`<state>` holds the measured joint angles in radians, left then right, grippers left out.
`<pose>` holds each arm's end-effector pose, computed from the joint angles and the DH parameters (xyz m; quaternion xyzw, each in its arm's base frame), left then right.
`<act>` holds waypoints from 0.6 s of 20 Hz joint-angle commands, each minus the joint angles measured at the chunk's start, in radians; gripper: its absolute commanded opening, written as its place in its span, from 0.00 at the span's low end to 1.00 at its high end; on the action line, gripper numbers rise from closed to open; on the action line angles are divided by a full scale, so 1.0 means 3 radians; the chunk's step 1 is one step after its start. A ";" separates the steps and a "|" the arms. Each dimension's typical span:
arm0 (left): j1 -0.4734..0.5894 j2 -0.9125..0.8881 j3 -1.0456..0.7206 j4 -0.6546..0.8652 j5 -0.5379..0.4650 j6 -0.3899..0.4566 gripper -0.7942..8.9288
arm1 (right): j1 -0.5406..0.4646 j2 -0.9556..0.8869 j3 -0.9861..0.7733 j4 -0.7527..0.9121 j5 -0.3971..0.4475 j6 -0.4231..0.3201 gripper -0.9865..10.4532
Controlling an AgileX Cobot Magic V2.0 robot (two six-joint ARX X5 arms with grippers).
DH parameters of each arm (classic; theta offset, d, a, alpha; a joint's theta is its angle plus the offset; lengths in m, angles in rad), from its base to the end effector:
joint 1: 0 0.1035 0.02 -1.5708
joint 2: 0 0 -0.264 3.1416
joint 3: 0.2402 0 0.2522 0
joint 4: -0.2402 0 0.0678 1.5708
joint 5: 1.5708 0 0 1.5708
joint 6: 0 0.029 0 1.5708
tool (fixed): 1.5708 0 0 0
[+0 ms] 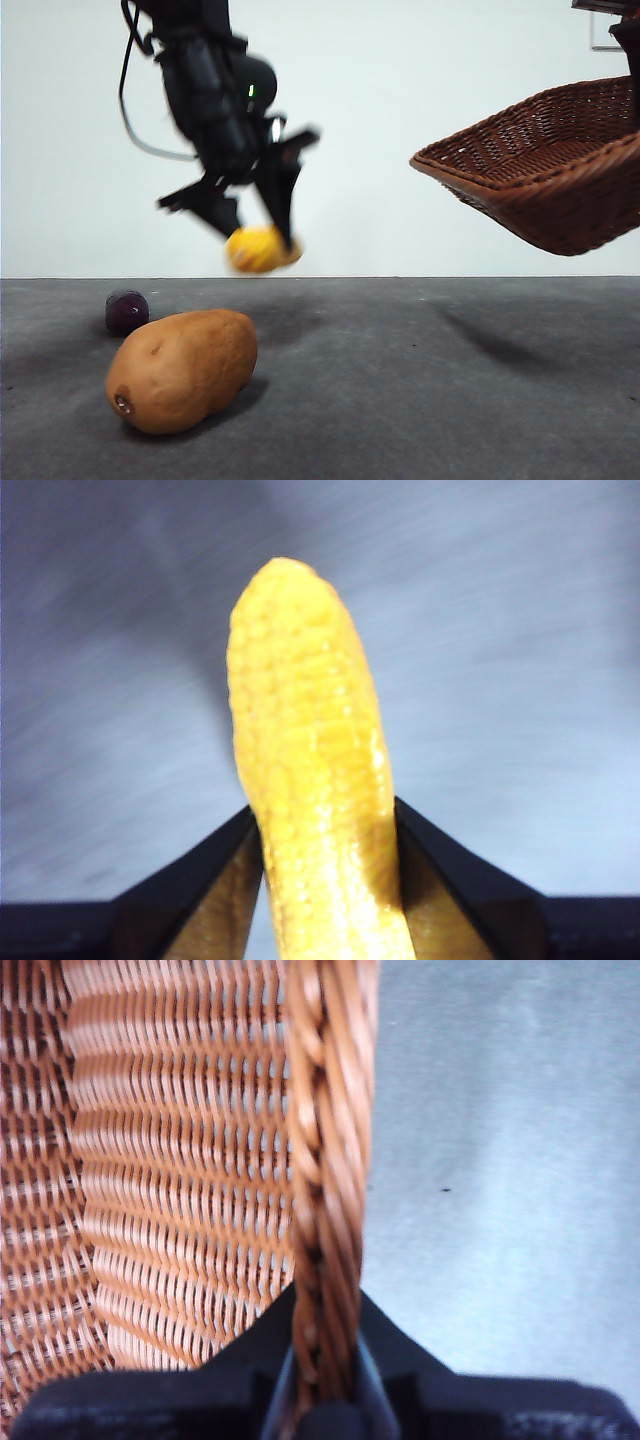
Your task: Help me put the vegetables on the table into the basket
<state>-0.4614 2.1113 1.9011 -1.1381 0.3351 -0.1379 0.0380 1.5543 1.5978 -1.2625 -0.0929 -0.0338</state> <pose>0.3798 -0.1995 0.2446 -0.0103 0.6424 -0.2593 0.7211 0.2908 0.0137 0.3473 0.0019 0.5713 0.0633 0.8183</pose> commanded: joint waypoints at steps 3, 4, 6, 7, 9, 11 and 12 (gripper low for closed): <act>-0.0206 -0.0086 0.0474 0.0137 0.0849 0.0051 0.07 | 0.0005 -0.0023 0.0005 0.0041 0.0226 0.0203 0.08; -0.0277 -0.0126 0.0506 0.0267 0.0905 0.0034 0.07 | 0.0005 -0.0023 0.0005 0.0039 0.0226 0.0238 0.08; -0.0423 -0.0187 0.0509 0.0528 0.0903 -0.0005 0.07 | 0.0005 -0.0023 0.0005 0.0029 0.0225 0.0289 0.08; -0.0491 -0.0188 0.0509 0.0635 0.0903 -0.0085 0.07 | 0.0008 -0.0023 0.0005 0.0008 0.0225 0.0289 0.08; -0.0605 -0.0187 0.0509 0.0799 0.0830 -0.0215 0.07 | 0.0051 -0.0023 0.0005 -0.0023 0.0210 0.0304 0.08; -0.0741 -0.0187 0.0509 0.0937 0.0553 -0.0332 0.07 | 0.0097 -0.0023 0.0005 -0.0064 0.0197 0.0313 0.08; -0.0792 -0.0187 0.0509 0.1006 0.0455 -0.0397 0.07 | 0.0118 -0.0023 0.0005 -0.0067 0.0177 0.0313 0.08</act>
<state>-0.6926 2.0464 2.0579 -0.8429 0.4763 -0.2295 0.0723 1.5543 1.5978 -1.2888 -0.0338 0.0456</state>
